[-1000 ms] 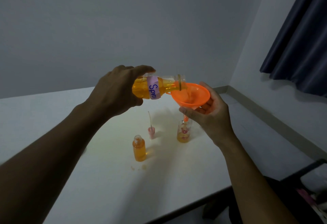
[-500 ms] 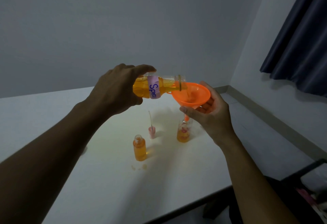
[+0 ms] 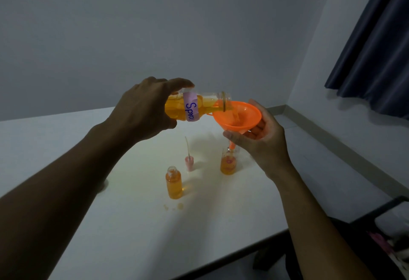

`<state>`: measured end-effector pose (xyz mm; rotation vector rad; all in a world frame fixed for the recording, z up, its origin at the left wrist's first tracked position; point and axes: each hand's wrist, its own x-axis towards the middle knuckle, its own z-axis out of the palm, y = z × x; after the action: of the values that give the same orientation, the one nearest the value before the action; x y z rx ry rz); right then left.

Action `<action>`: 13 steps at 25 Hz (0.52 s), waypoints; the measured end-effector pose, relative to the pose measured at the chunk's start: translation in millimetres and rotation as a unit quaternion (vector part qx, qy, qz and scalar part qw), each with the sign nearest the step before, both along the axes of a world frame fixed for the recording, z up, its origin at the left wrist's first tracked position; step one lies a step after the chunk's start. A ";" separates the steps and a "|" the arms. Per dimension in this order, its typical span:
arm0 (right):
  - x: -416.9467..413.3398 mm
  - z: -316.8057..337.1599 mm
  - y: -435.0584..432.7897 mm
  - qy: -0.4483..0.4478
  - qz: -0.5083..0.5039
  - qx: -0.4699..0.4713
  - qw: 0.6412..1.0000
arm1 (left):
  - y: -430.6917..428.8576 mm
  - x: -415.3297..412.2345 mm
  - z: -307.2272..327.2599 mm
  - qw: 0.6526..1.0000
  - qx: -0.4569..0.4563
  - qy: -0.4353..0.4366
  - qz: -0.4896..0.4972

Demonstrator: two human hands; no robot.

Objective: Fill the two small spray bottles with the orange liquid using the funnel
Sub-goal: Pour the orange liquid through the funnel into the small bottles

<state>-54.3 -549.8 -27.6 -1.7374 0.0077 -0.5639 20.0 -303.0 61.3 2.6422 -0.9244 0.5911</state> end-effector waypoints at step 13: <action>0.3 -0.2 -2.7 -0.001 0.006 0.003 1.000 | -3.0 -1.5 4.4 1.000 0.007 -0.003 -0.006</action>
<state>-54.0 -552.5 -27.9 -1.7302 -0.0027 -0.5561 18.5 -306.0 65.7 2.6465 -0.9494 0.5908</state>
